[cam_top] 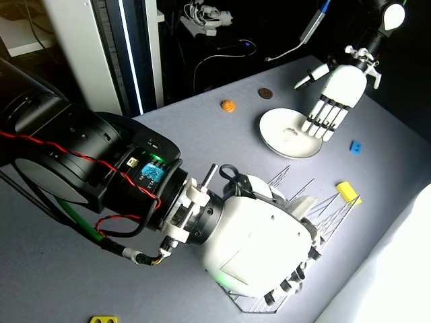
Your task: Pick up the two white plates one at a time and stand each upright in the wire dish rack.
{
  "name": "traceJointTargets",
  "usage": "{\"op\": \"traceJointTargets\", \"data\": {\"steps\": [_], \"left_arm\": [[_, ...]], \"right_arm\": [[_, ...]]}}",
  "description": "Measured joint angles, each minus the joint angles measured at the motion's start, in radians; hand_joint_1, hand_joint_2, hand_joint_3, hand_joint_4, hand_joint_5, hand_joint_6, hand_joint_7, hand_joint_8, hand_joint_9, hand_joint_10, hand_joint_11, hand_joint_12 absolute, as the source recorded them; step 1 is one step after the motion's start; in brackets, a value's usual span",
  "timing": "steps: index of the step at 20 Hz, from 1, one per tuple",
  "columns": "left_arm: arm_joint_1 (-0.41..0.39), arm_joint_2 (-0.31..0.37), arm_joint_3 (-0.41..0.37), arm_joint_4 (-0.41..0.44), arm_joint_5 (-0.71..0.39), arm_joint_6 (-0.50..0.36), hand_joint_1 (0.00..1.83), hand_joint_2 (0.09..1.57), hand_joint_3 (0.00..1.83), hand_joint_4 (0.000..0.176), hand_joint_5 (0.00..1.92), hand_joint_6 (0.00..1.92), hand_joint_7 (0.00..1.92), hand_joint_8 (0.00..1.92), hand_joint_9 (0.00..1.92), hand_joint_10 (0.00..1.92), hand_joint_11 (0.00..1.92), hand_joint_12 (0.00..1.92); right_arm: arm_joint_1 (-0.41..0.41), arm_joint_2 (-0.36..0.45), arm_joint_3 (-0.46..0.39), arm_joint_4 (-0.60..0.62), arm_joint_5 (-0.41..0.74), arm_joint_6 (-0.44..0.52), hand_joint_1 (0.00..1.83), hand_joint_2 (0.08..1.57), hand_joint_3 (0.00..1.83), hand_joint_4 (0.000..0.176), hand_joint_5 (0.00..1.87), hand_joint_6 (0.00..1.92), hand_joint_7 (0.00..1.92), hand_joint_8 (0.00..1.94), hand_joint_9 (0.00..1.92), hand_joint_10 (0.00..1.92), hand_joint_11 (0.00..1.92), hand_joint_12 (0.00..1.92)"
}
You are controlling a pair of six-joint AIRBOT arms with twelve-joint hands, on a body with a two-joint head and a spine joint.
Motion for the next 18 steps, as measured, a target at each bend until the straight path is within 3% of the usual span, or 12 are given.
{"op": "traceJointTargets", "data": {"steps": [4,7,9,11,13,18], "left_arm": [[0.0,0.0,0.0,0.0,0.0,0.0,0.0,1.06,0.0,0.0,0.06,0.01,0.03,0.0,0.01,0.0,0.0,0.0],[0.0,0.0,0.0,0.0,0.0,0.0,0.0,1.05,0.0,0.0,0.06,0.0,0.03,0.0,0.01,0.0,0.0,0.0],[0.0,0.0,0.0,0.0,0.0,0.0,0.0,1.06,0.0,0.0,0.05,0.0,0.03,0.0,0.0,0.0,0.0,0.0],[0.0,0.0,0.0,0.0,0.0,0.0,0.0,1.06,0.0,0.0,0.04,0.0,0.02,0.0,0.0,0.0,0.0,0.0],[0.002,0.0,0.0,-0.002,0.0,0.0,0.0,1.05,0.0,0.0,0.03,0.0,0.0,0.0,0.0,0.0,0.0,0.0],[0.002,-0.001,0.0,-0.001,0.0,0.0,0.0,1.06,0.0,0.0,0.05,0.01,0.03,0.01,0.01,0.01,0.0,0.0]], "right_arm": [[0.0,0.0,0.0,0.0,0.007,0.0,1.07,0.96,0.0,0.0,0.72,0.0,0.64,0.0,0.53,0.0,0.03,1.29],[0.0,0.0,0.0,0.0,0.006,0.0,0.99,0.97,0.0,0.0,0.62,0.0,0.51,0.0,0.43,0.0,0.0,1.14],[0.005,0.0,0.0,0.0,0.008,0.003,0.96,0.98,0.01,0.0,0.49,0.0,0.4,0.0,0.32,0.0,0.0,0.92],[0.018,0.0,0.0,0.0,0.003,0.006,0.94,0.93,0.0,0.0,0.32,0.01,0.22,0.01,0.14,0.01,0.0,0.37],[0.032,0.007,-0.007,0.003,0.002,0.008,0.93,0.89,0.0,0.0,0.16,0.0,0.03,0.0,0.02,0.0,0.0,0.04],[0.039,0.019,-0.028,0.003,-0.005,0.01,0.93,0.8,0.0,0.0,0.0,0.0,0.0,0.0,0.0,0.0,0.0,0.0]]}}
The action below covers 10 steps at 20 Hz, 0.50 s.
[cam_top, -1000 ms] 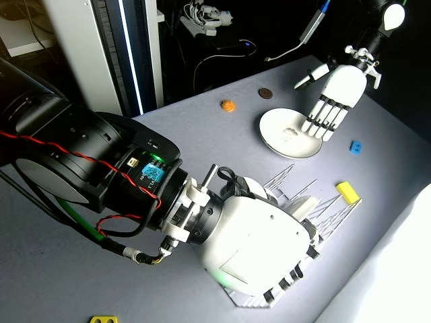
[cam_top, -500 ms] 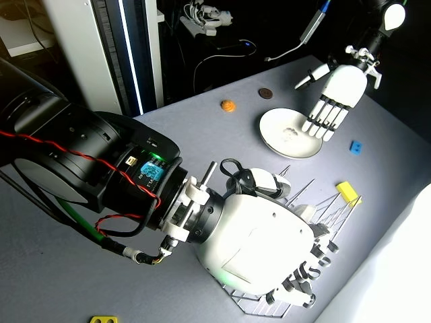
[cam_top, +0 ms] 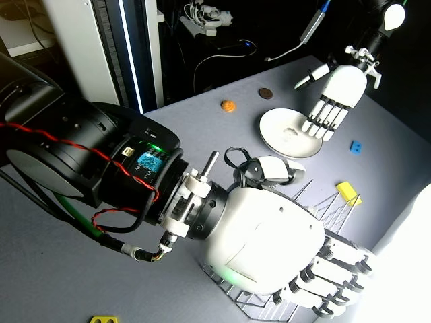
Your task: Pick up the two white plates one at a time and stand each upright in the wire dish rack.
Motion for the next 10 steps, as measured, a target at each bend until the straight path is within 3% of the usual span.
{"op": "traceJointTargets", "data": {"steps": [4,6,10], "left_arm": [[0.004,-0.001,0.0,-0.005,0.0,0.0,0.0,1.06,0.0,0.0,0.05,0.0,0.02,0.0,0.0,0.0,0.0,0.0],[0.016,-0.001,0.0,-0.014,0.001,0.0,0.0,1.06,0.0,0.0,0.05,0.01,0.03,0.01,0.01,0.0,0.0,0.0],[0.04,-0.002,0.0,-0.021,0.0,0.001,0.0,1.06,0.0,0.0,0.06,0.01,0.04,0.01,0.02,0.01,0.0,0.0]], "right_arm": [[0.014,0.005,-0.01,-0.059,0.013,-0.011,1.01,0.73,0.0,0.0,0.0,0.0,0.0,0.0,0.0,0.0,0.0,0.0],[0.014,0.01,-0.024,-0.175,0.033,-0.011,1.06,0.71,0.0,0.0,0.0,0.0,0.0,0.0,0.0,0.0,0.0,0.0],[0.018,0.03,-0.091,-0.455,0.176,-0.097,1.08,0.7,0.0,0.002,0.0,0.0,0.0,0.0,0.0,0.0,0.0,0.0]]}}
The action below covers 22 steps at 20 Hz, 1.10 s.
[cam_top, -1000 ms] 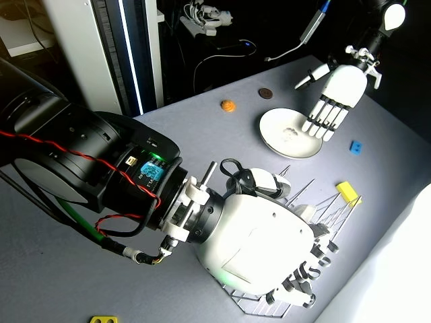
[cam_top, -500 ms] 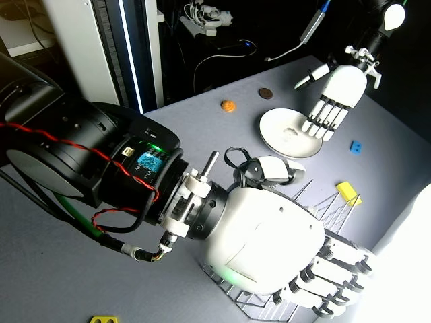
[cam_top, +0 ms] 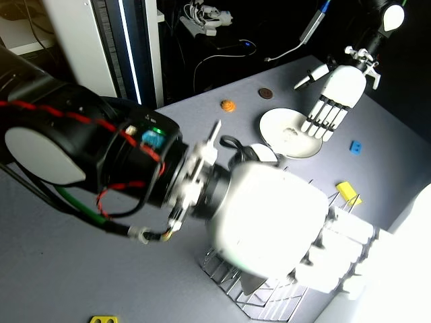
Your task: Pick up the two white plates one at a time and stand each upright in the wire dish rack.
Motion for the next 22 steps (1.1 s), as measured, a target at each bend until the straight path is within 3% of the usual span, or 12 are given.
{"op": "traceJointTargets", "data": {"steps": [1,3,6,8,9,13,15,17,18,19,21,22], "left_arm": [[0.01,-0.001,0.0,-0.001,0.0,-0.001,0.0,1.07,0.0,0.0,0.05,0.0,0.04,0.01,0.01,0.0,0.0,0.0],[0.024,-0.006,0.001,-0.014,0.005,-0.004,0.0,1.07,0.0,0.0,0.04,0.0,0.03,0.0,0.0,0.0,0.0,0.0],[0.06,-0.006,0.003,-0.029,0.009,-0.009,0.0,1.07,0.0,0.0,0.03,0.0,0.01,0.0,0.0,0.0,0.0,0.0],[0.078,-0.007,0.004,-0.036,0.01,-0.009,0.0,1.07,0.0,0.0,0.02,0.0,0.0,0.0,0.0,0.0,0.0,0.0],[0.087,-0.007,0.004,-0.043,0.01,-0.009,0.0,1.07,0.0,0.0,0.02,0.0,0.0,0.0,0.0,0.0,0.0,0.0],[0.099,-0.007,0.004,-0.051,0.01,-0.009,0.0,1.07,0.0,0.0,0.04,0.01,0.02,0.01,0.0,0.0,0.0,0.0],[0.111,-0.01,0.006,-0.06,0.009,-0.012,0.0,1.07,0.0,0.0,0.03,0.0,0.01,0.0,0.0,0.0,0.0,0.0],[0.117,-0.012,0.008,-0.066,0.008,-0.015,0.0,1.06,0.0,0.0,0.03,0.0,0.01,0.0,0.0,0.0,0.0,0.0],[0.121,-0.012,0.008,-0.069,0.008,-0.016,0.0,1.06,0.0,0.0,0.05,0.01,0.03,0.01,0.01,0.0,0.0,0.0],[0.122,-0.012,0.008,-0.07,0.008,-0.016,0.0,1.06,0.0,0.0,0.06,0.01,0.04,0.01,0.01,0.01,0.0,0.0],[0.124,-0.013,0.008,-0.072,0.008,-0.016,0.0,1.07,0.0,0.0,0.04,0.0,0.02,0.0,0.0,0.0,0.0,0.0],[0.124,-0.013,0.008,-0.072,0.008,-0.016,0.0,1.06,0.0,0.0,0.02,0.0,0.0,0.0,0.0,0.0,0.0,0.0]], "right_arm": [[0.0,0.0,-0.022,-0.057,0.026,-0.055,1.08,0.7,0.0,0.004,0.0,0.0,0.0,0.0,0.0,0.0,0.0,0.0],[-0.029,-0.002,-0.083,-0.112,0.056,-0.283,1.08,0.7,0.0,0.0,0.0,0.0,0.0,0.0,0.0,0.0,0.0,0.0],[-0.092,-0.003,-0.171,-0.12,0.064,-0.616,1.06,0.69,0.0,0.007,0.0,0.0,0.0,0.0,0.0,0.0,0.0,0.0],[-0.131,-0.003,-0.222,-0.059,0.092,-0.818,1.06,0.71,0.0,0.009,0.0,0.0,0.0,0.0,0.0,0.0,0.0,0.0],[-0.151,-0.011,-0.242,-0.041,0.117,-0.896,1.09,0.72,0.0,0.0,0.0,0.0,0.0,0.0,0.0,0.0,0.0,0.0],[-0.163,-0.053,-0.265,-0.033,0.13,-0.944,1.17,0.78,0.02,0.0,0.0,0.0,0.0,0.0,0.0,0.0,0.01,0.01],[-0.163,-0.09,-0.269,-0.008,0.096,-0.973,1.18,0.81,0.03,0.016,0.01,0.0,0.0,0.0,0.0,0.0,0.03,0.02],[-0.164,-0.127,-0.269,-0.003,0.056,-0.983,1.2,0.83,0.03,0.011,0.01,0.01,0.0,0.0,0.0,0.0,0.04,0.03],[-0.164,-0.145,-0.269,-0.004,0.046,-0.99,1.19,0.86,0.01,0.013,0.02,0.01,0.0,0.0,0.0,0.0,0.01,0.17],[-0.164,-0.158,-0.269,-0.003,0.041,-0.998,1.19,0.86,0.0,0.017,0.01,0.0,0.0,0.0,0.0,0.0,0.0,0.18],[-0.164,-0.193,-0.269,-0.002,0.031,-1.016,1.22,0.87,0.0,0.0,0.0,0.0,0.0,0.0,0.0,0.0,0.0,0.24],[-0.166,-0.214,-0.266,-0.002,0.018,-1.017,1.23,0.88,0.0,0.002,0.0,0.0,0.0,0.0,0.0,0.0,0.0,0.25]]}}
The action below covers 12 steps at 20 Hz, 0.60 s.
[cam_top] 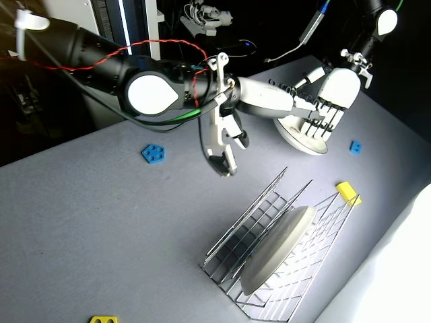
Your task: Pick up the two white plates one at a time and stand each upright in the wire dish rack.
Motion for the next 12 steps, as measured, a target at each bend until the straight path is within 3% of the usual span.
{"op": "traceJointTargets", "data": {"steps": [4,12], "left_arm": [[0.01,-0.002,0.004,-0.007,-0.003,-0.001,0.0,1.06,0.0,0.0,0.06,0.01,0.03,0.01,0.01,0.0,0.0,0.0],[0.011,-0.005,0.006,-0.009,-0.005,-0.006,0.0,1.06,0.0,0.0,0.05,0.0,0.03,0.01,0.01,0.0,0.0,0.0]], "right_arm": [[-0.015,-0.068,0.04,0.046,-0.041,-0.005,1.25,0.9,0.01,0.0,0.0,0.0,0.0,0.0,0.0,0.0,0.0,0.23],[-0.015,-0.22,0.132,0.164,-0.031,-0.024,1.22,0.93,0.0,0.0,0.0,0.0,0.0,0.0,0.0,0.0,0.0,0.37]]}}
